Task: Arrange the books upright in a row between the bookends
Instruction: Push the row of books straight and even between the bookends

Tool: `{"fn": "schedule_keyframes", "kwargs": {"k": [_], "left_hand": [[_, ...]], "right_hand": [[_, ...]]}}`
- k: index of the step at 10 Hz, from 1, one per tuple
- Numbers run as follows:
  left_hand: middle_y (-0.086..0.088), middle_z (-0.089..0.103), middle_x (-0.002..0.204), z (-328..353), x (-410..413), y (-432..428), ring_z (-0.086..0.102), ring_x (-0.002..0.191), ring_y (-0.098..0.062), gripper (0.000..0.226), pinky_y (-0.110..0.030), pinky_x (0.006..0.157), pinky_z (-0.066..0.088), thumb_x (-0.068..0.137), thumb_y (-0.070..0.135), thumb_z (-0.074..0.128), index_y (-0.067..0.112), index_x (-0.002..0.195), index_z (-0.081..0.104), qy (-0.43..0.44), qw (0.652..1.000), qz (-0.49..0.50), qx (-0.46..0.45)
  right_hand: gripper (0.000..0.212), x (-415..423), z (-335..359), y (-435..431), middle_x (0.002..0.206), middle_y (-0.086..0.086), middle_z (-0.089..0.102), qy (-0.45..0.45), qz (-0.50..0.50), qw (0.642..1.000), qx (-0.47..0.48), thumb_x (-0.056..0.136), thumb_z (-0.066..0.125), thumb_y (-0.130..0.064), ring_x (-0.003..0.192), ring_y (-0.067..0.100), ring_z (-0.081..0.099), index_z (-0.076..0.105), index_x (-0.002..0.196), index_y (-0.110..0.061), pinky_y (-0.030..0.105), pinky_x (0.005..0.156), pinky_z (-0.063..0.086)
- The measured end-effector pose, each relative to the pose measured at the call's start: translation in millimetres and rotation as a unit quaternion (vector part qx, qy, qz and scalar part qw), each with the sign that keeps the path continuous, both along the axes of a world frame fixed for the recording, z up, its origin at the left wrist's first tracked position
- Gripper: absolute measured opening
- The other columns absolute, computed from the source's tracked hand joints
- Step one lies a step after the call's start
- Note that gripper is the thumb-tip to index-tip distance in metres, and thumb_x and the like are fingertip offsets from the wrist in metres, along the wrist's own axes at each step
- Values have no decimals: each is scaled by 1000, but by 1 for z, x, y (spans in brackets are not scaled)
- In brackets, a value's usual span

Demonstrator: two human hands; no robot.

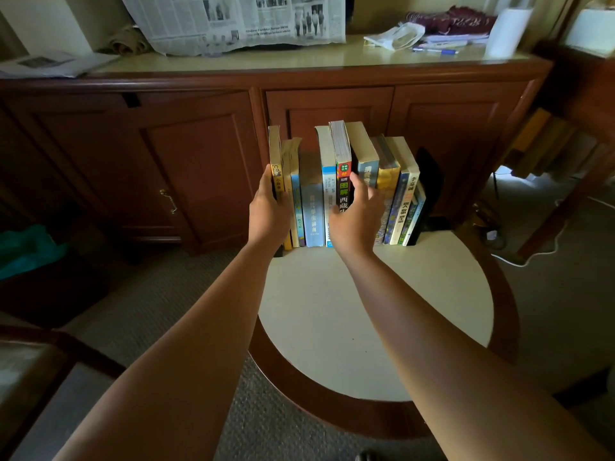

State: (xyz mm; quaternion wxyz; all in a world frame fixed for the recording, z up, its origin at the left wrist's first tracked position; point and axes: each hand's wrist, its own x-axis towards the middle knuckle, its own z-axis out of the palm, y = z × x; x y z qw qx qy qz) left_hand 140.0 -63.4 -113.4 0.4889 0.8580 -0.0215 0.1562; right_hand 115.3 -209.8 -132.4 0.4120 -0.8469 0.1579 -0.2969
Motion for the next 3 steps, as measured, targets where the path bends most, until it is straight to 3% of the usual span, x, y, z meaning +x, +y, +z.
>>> {"fn": "schedule_keyframes", "kwargs": {"k": [1,2,3], "left_hand": [[9,68,120,3,-11,-3,68,105,-13,48,-40,92,60,107,23,48,28,154,38,1,1000,-3,-5],[9,66,123,6,-21,-4,67,111,-13,48,-43,96,58,106,29,50,30,152,36,3,1000,-10,-10],[-1,59,142,-6,-41,3,59,130,-25,51,-53,106,53,103,35,50,30,152,36,17,999,-32,-1]], "right_hand": [[76,-8,0,0,147,11,44,18,11,999,-33,89,75,-16,136,29,41,38,154,-27,48,100,53],[76,-12,8,-1,151,10,41,32,32,998,-40,92,73,-20,140,28,37,32,157,-24,45,102,54],[68,-37,9,-8,153,7,41,39,85,995,-37,94,69,-19,142,26,37,38,155,-20,39,105,50]]}}
